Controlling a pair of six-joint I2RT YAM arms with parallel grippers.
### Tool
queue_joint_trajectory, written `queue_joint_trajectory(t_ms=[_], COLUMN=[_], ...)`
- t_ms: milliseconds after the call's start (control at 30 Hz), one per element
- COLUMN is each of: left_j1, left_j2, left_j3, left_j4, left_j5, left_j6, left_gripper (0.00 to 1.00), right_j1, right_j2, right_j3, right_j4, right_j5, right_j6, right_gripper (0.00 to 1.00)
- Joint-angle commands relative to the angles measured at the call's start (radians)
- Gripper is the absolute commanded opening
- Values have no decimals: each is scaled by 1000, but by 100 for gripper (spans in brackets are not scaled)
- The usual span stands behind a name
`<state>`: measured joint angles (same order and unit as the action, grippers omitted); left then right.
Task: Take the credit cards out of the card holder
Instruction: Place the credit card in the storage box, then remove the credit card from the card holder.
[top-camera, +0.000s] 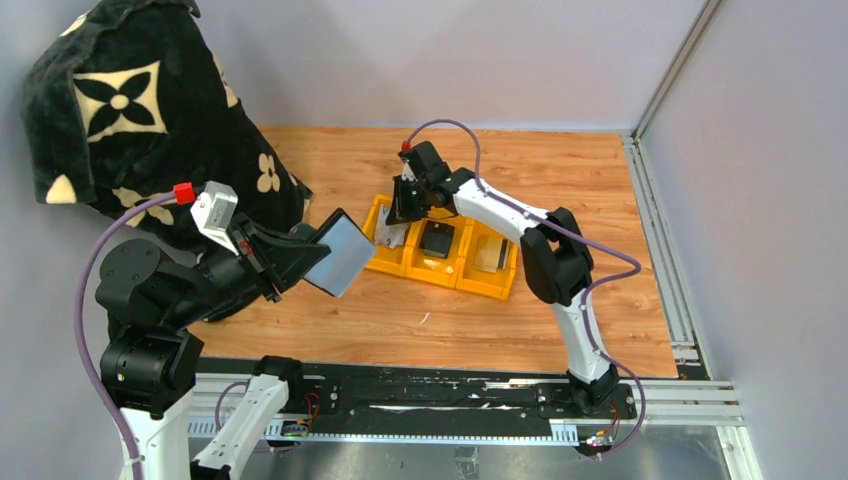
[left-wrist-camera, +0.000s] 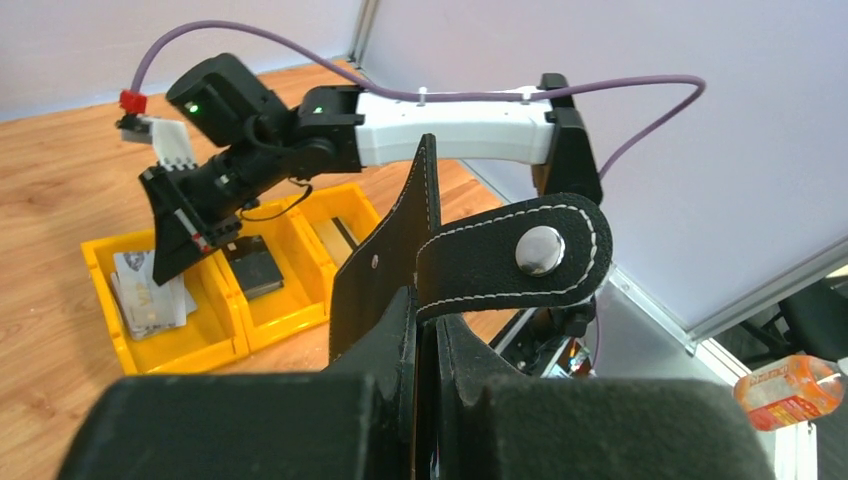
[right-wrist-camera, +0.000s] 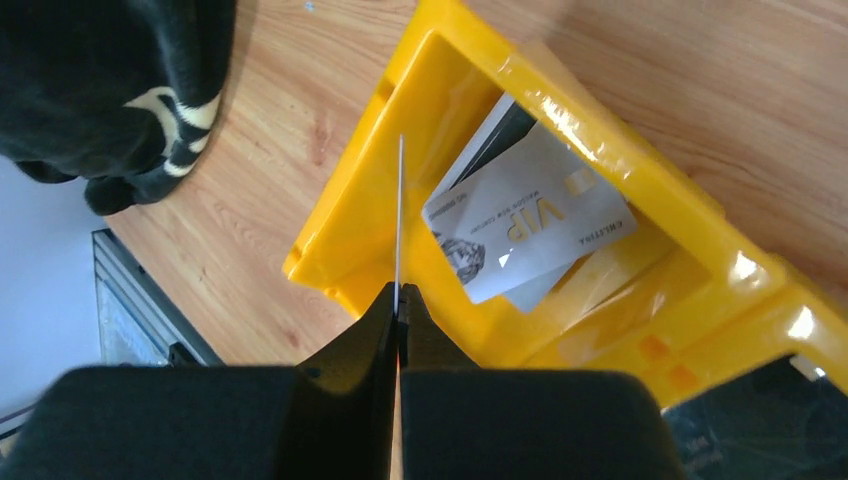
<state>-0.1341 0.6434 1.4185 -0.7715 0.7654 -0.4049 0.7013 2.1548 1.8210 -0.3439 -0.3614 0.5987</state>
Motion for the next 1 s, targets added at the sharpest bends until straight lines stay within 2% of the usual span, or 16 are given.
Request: queue_joint_trajectory(t_ms=[0,233,367,533,633,700,867,967], left_j1=[1,1,1,1,1,1,1,1], left_j2=[-8,-11,-10,-9,-10,-11,-7,-4], left_j3=[-5,-2,-3,2,6,5,9,15], left_j4=[51,53,61,69,77,81,93,108], left_j5=[39,57,72,86,100,107,127,151], left_j6=[-9,-6,-14,-16,-22,-23,-26,-40], left_gripper=[0,0,0,0,0,0,0,0], right_j1=[13,17,20,26,29,32,33,31], right_j2=[75,132,103,41,-13,-70,-266,-456], right_j3=[84,127,120,127,140,121,24,-133], right_j4=[-56,-76,-72,-45,-58,-60,-40,83], right_j5=[34,99,132,112,118,131,120,-11], right_j6=[-2,-11,-27,-43,-67,-84,-126,-160], right_gripper=[0,1,12,48,62,67,71,76])
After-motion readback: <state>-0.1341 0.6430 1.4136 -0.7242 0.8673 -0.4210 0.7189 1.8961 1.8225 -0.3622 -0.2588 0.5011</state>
